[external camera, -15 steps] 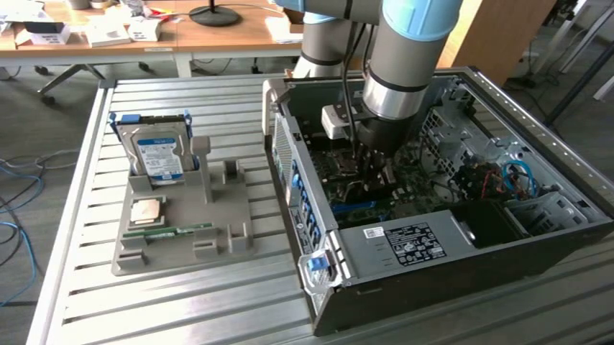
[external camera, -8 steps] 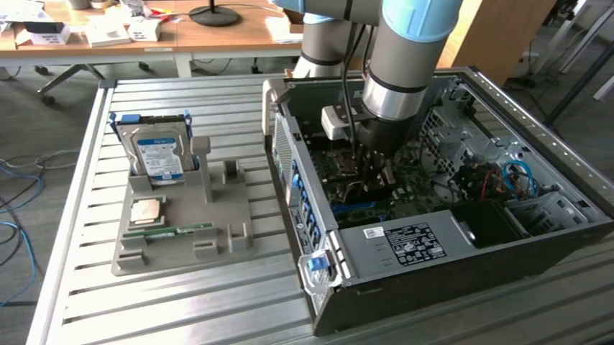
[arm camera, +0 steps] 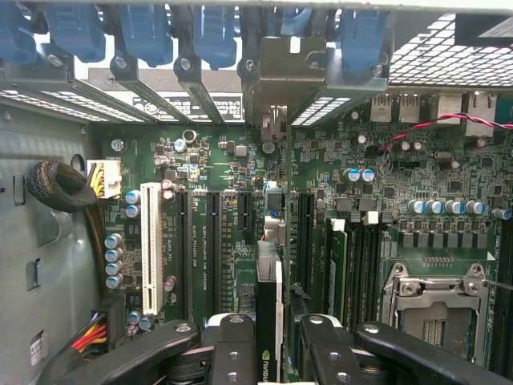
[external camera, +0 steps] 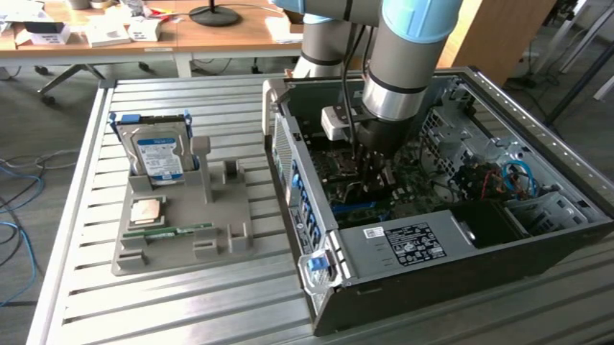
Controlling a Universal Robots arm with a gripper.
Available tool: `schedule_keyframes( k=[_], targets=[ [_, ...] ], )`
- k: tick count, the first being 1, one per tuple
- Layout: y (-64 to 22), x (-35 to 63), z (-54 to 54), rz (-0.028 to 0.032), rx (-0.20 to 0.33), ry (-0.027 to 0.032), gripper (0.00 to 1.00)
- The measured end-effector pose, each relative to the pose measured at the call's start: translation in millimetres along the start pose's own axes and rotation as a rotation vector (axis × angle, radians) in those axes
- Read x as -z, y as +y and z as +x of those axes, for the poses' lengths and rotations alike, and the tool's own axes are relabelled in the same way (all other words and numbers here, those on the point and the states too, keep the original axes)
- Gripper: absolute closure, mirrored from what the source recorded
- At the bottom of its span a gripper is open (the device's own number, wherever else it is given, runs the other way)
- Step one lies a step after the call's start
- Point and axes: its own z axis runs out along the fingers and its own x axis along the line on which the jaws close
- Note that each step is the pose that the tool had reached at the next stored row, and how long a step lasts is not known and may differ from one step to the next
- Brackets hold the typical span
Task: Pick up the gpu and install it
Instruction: 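Insert the gpu into the slot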
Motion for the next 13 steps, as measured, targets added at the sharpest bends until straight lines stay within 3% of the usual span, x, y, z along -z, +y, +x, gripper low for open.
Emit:
schedule_keyframes(
  k=[13],
  targets=[
    [0.1, -2.4, 0.0, 0.0000, 0.000, -0.0009, 0.74]
  ],
)
